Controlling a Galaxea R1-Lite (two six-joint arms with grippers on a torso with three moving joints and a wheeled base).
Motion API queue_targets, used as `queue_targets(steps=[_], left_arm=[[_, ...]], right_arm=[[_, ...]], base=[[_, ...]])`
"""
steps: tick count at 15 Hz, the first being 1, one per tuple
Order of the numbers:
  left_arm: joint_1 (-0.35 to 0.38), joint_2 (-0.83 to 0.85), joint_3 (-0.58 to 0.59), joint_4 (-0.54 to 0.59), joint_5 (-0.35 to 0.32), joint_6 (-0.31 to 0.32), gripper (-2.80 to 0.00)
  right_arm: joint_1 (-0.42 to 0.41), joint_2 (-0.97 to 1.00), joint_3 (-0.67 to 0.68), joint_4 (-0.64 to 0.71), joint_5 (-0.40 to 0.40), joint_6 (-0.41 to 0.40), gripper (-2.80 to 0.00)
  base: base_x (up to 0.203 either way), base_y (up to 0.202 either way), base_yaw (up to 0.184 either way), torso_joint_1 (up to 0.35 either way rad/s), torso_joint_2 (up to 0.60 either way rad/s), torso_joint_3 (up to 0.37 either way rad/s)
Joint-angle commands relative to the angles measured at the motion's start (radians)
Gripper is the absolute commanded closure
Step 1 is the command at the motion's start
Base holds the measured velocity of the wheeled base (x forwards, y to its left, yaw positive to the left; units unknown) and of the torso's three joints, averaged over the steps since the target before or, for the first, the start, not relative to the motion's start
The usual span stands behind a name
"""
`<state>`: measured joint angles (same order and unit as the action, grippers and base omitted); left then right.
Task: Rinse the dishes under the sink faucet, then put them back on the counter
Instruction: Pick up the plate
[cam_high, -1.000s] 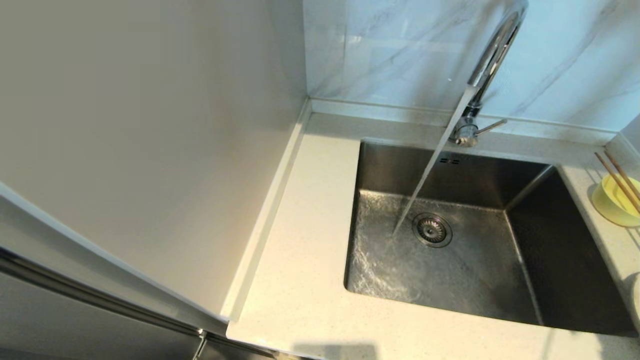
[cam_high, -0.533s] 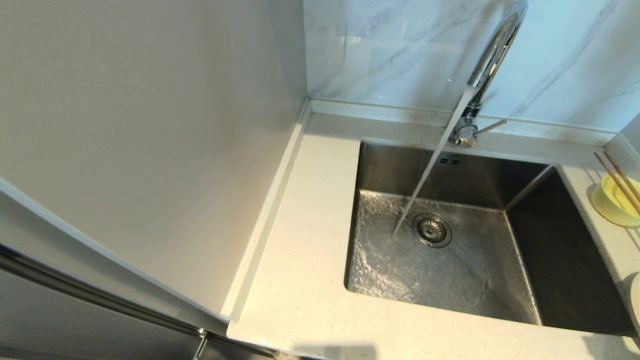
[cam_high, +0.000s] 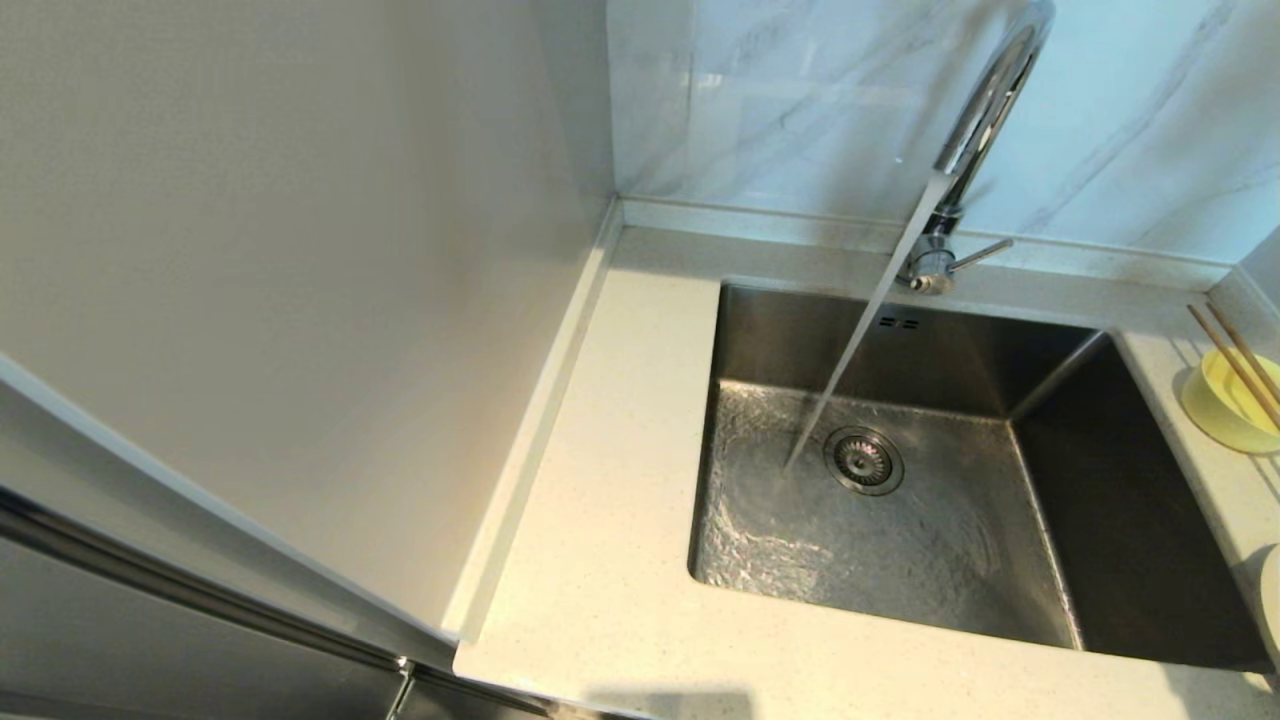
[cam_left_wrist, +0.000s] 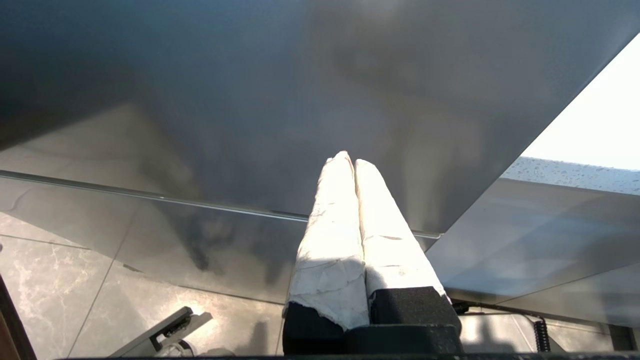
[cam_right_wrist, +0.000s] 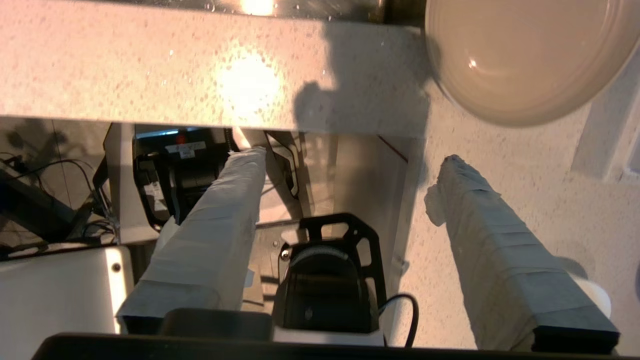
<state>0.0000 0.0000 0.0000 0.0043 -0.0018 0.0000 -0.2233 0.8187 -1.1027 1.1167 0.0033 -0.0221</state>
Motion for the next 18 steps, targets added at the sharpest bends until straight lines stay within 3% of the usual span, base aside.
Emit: queue_targets(steps=[1,3,7,14,18], left_arm=[[0.0,0.0,0.0,0.0,0.0,0.0,0.0],[0.0,0.0,0.0,0.0,0.0,0.0,0.0],[0.0,0.0,0.0,0.0,0.0,0.0,0.0],[0.0,0.0,0.0,0.0,0.0,0.0,0.0],[0.0,0.0,0.0,0.0,0.0,0.0,0.0]], right_arm=[[-0.006,0.103,0.018,-0.053,-0.003,-0.002,-2.8],[-0.007,0.157,0.146,-0.273,-0.061,-0.003,-2.8],[-0.008,0.307,0.472,-0.914,-0.236,-0.021,-2.8],[-0.039,0.508,0.475,-1.006,-0.285,-0.03,-2.8],[-0.069,0.572,0.478,-1.04,-0.355,-0.024,-2.8]], base=[[0.0,0.0,0.0,0.0,0.0,0.0],[0.0,0.0,0.0,0.0,0.0,0.0],[0.0,0.0,0.0,0.0,0.0,0.0],[0.0,0.0,0.0,0.0,0.0,0.0],[0.0,0.0,0.0,0.0,0.0,0.0]])
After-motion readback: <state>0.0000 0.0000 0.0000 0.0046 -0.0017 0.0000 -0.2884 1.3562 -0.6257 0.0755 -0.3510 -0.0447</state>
